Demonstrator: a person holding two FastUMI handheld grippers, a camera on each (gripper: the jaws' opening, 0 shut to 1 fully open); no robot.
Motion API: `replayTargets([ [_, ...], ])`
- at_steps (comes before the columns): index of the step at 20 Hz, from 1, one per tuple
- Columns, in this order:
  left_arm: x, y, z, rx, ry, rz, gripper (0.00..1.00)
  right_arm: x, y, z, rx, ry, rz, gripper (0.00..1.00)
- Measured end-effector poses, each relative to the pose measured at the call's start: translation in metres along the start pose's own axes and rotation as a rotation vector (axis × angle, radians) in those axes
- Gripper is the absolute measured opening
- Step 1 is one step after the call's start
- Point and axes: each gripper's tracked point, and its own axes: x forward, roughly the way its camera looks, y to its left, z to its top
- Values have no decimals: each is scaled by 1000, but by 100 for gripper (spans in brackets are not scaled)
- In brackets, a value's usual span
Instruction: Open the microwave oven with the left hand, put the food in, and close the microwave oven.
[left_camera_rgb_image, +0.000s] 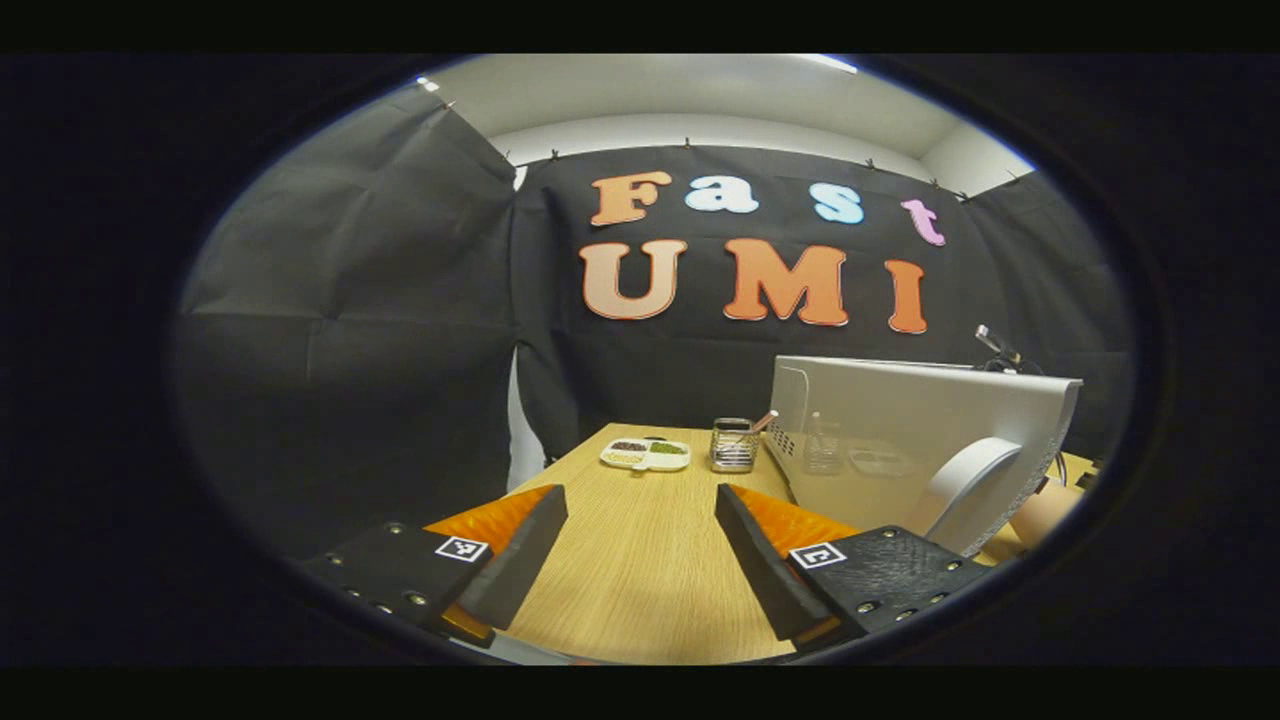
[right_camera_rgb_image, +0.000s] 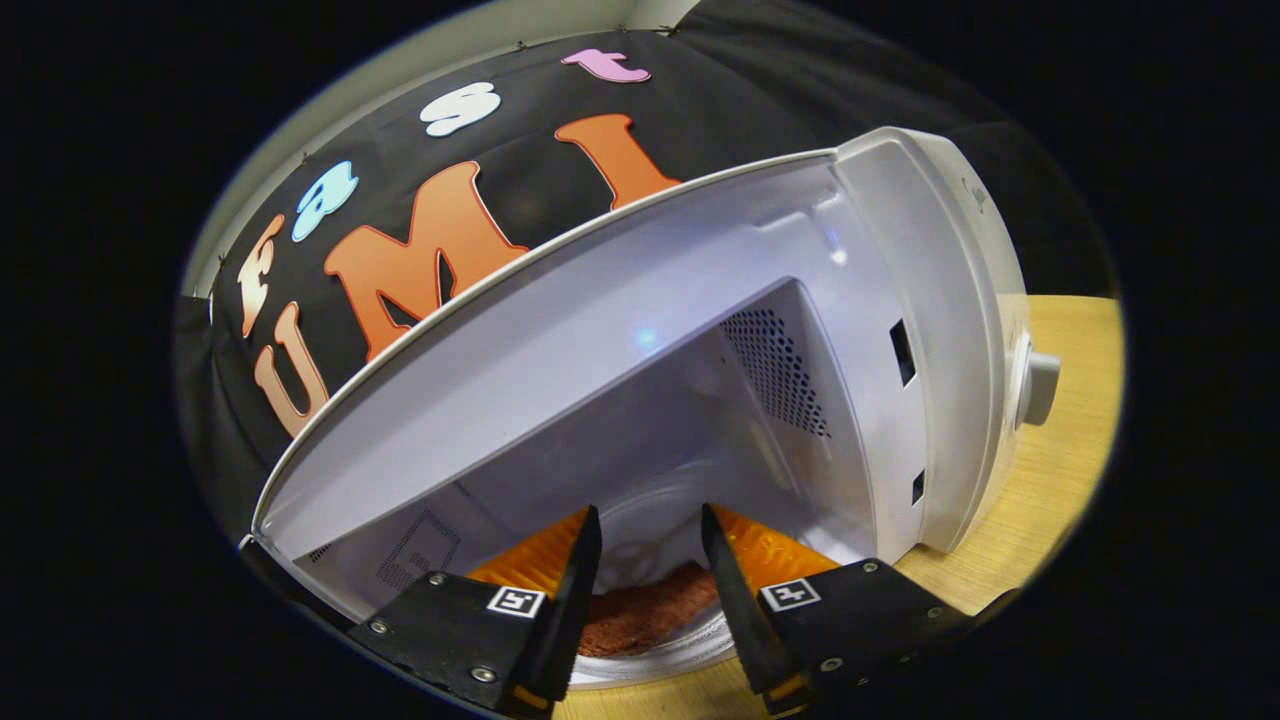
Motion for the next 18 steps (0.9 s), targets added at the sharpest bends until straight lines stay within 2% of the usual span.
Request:
replayTargets([
  [1,0,-1,1,-1,-1,1,92,-4,-1,5,-31,-8,-1,76],
  [3,-1,-3,1,-1,1,4,94,-14,0,12,-100,-18,14,91],
  [4,-1,-4,0,2,4,5,94,-21,3,16,-139,-23,28,93],
  [7,-4,-7,2,6,5,3,92,-46,9,25,-250,-32,84,95],
  [12,-11,-8,14,-8,-35,11,94,-92,2,43,-407,-20,156,95],
  [15,-12,-9,18,24,-44,15,93,-121,-8,72,-466,-38,182,95],
  [18,-11,-12,23,13,-64,13,93,-151,-21,113,-492,-70,188,95],
])
